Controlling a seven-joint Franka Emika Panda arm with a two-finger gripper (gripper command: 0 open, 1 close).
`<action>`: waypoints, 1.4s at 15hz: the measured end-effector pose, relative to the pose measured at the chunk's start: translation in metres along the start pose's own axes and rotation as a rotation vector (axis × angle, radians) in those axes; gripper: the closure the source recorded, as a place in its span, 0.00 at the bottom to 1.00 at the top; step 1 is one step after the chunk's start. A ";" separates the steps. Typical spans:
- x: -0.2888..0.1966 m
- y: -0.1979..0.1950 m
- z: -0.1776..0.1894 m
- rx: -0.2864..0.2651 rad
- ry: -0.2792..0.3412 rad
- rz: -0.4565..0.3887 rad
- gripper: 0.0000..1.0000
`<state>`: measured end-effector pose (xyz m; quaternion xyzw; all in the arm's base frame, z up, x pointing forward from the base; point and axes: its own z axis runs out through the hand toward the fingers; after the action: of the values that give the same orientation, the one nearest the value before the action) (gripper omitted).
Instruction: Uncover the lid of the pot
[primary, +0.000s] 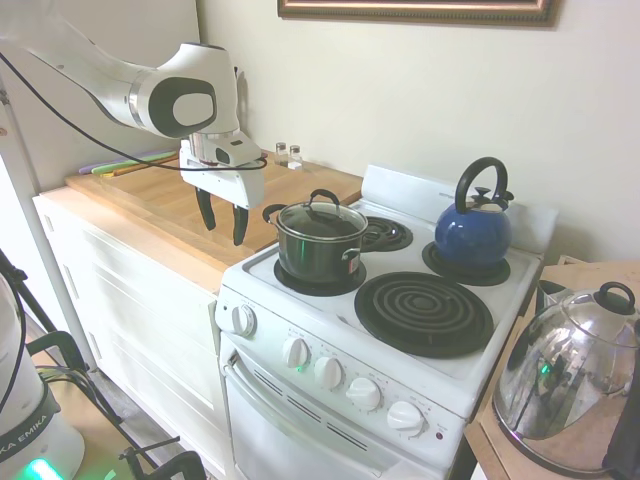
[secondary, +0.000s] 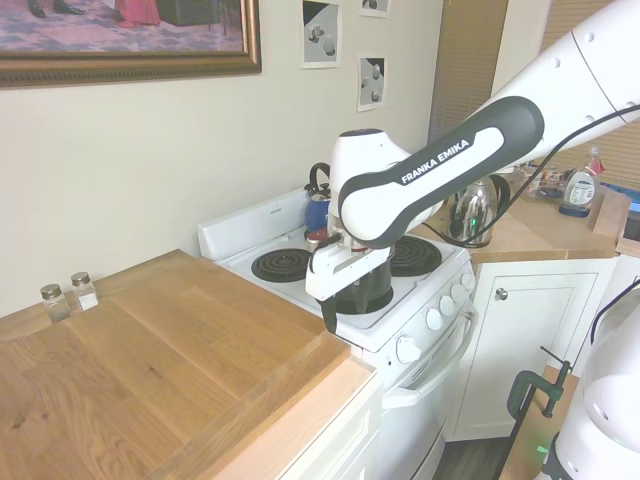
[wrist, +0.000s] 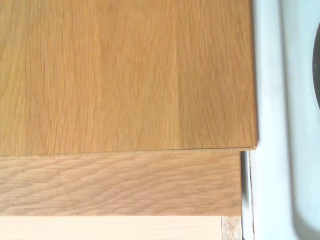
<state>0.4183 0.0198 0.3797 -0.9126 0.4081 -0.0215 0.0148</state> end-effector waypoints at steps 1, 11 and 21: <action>0.000 0.000 0.000 -0.002 0.002 -0.004 0.00; 0.025 0.061 -0.118 0.166 0.050 0.134 0.00; 0.138 0.045 -0.134 0.176 0.103 0.697 0.00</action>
<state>0.4702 -0.1144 0.5158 -0.7116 0.6914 -0.0961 0.0794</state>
